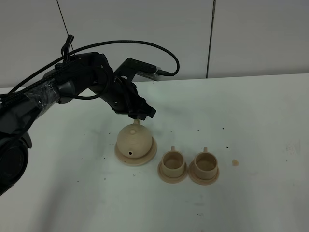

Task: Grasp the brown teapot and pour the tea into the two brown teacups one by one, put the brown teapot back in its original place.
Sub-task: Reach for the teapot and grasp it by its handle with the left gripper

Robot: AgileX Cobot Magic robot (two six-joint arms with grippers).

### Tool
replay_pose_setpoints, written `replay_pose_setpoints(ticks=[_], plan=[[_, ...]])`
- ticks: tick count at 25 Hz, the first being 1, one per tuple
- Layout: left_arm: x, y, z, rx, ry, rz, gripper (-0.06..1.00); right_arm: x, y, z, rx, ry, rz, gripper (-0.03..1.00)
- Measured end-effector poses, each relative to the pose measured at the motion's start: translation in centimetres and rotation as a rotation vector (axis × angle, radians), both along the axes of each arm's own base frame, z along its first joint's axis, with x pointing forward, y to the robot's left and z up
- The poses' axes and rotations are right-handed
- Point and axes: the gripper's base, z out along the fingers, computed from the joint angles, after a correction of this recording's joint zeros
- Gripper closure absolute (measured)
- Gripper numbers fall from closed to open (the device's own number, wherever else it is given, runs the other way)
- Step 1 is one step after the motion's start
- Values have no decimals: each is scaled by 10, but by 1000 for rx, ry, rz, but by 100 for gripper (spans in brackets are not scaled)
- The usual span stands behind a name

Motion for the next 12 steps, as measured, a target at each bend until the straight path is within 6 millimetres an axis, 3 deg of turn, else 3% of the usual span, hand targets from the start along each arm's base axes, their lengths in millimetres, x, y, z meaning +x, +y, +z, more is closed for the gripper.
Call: replay_pose_setpoints(ticks=[12], plan=[[-1, 3, -1, 35, 14, -6, 57, 0, 0, 0, 0, 0, 0, 62]])
